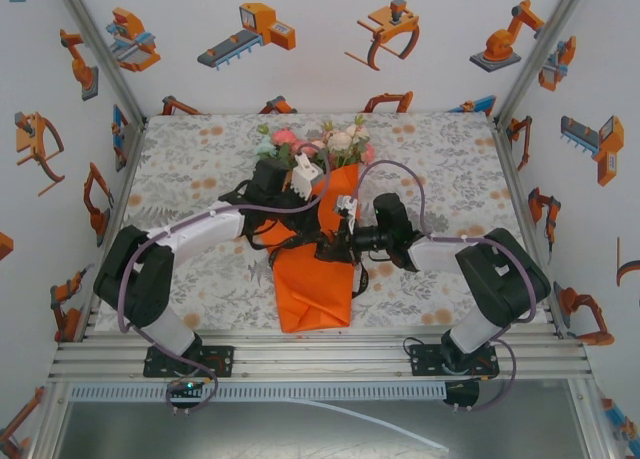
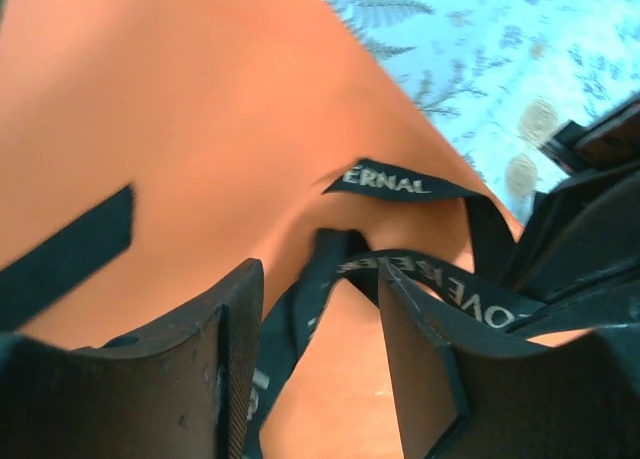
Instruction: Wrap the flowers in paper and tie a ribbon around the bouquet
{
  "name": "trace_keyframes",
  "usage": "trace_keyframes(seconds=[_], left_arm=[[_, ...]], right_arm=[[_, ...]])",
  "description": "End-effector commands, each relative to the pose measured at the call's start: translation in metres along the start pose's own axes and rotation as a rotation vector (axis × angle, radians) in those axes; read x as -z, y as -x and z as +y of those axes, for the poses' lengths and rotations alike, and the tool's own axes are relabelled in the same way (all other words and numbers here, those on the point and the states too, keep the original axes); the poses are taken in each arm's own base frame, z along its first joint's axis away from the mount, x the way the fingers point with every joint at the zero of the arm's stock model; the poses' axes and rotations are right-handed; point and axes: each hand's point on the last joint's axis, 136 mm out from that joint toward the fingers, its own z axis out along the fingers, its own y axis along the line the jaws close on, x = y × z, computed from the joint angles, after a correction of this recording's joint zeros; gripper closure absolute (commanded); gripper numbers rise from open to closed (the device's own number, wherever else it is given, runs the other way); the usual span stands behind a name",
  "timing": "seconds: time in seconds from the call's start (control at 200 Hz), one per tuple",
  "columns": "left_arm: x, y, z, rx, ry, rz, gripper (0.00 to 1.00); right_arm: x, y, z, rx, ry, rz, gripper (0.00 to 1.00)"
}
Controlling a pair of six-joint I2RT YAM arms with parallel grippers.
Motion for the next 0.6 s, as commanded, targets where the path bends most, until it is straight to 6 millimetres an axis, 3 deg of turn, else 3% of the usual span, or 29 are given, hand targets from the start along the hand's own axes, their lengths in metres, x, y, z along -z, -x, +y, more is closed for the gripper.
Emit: trace_keyframes(seconds=[0.0,0.09,0.16,0.34,0.39,0.596], left_arm=[[0.04,-0.002,0.03,0.255,0.25,-0.006,0.52],[0.069,-0.016,0.036,0.568,0.337,-0.026,0.62],[0.078,-0.028,0.032,0.81,0.325,-0.07,0.68],[0.055,-0.056,0.016,1.348,0.175,-0.133,0.68],[0.044,-0.062,0.011,1.42,0.152,-0.113,0.67],[0.014,-0.051,0.0,1.44,0.048,-0.098,0.51]], right_arm=[[-0.002,0.009,-0.009,0.001,-0.055,-0.025,1.0],[-0.001,0.01,-0.014,0.004,-0.084,-0.028,1.0],[-0.001,0.01,-0.015,0.009,-0.093,-0.032,1.0],[-0.001,0.01,-0.014,0.009,-0.085,-0.033,1.0],[-0.001,0.01,-0.014,0.01,-0.081,-0.034,1.0],[-0.002,0.013,-0.011,0.013,-0.06,-0.043,1.0]])
